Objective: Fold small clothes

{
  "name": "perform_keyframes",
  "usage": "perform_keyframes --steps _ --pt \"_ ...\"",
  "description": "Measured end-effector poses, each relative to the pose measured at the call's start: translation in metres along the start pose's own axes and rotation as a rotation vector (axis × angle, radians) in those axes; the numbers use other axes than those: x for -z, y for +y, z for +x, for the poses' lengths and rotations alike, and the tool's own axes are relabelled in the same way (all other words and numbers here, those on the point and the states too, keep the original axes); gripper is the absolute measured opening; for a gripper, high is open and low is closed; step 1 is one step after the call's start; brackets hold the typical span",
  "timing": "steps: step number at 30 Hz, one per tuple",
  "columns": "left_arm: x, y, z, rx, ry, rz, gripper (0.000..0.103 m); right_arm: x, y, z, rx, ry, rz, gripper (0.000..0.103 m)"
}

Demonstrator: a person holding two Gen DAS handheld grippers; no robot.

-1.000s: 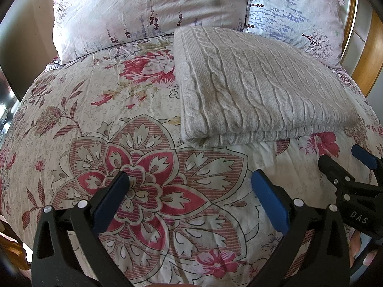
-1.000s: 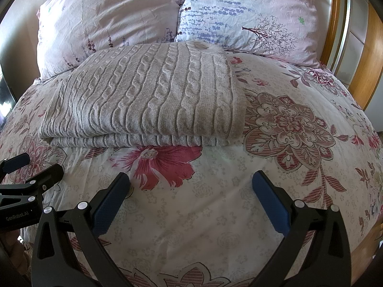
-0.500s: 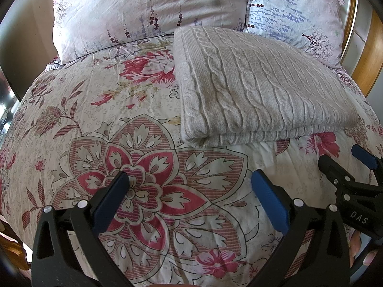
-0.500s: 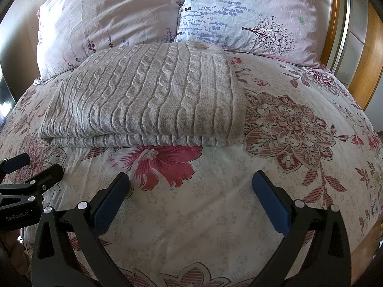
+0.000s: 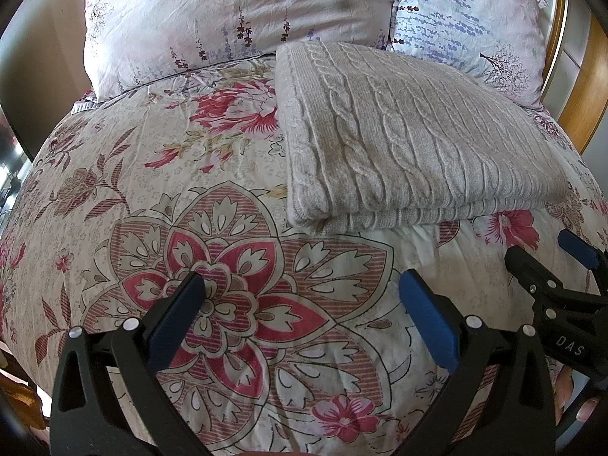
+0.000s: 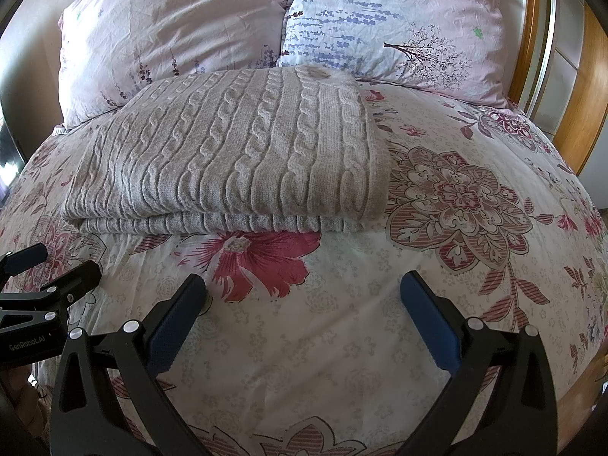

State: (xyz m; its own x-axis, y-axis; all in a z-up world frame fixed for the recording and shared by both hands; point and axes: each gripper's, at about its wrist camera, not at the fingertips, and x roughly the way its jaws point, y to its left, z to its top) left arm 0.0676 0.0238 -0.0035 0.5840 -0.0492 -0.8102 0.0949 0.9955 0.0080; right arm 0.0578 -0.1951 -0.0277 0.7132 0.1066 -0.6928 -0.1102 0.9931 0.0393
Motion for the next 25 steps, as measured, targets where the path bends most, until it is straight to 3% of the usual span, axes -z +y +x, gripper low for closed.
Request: perform_keyframes --steps 25 --pt "-0.0017 0.0006 0.0003 0.002 0.010 0.003 0.101 -0.0002 -0.0003 -0.0002 0.000 0.000 -0.001 0.102"
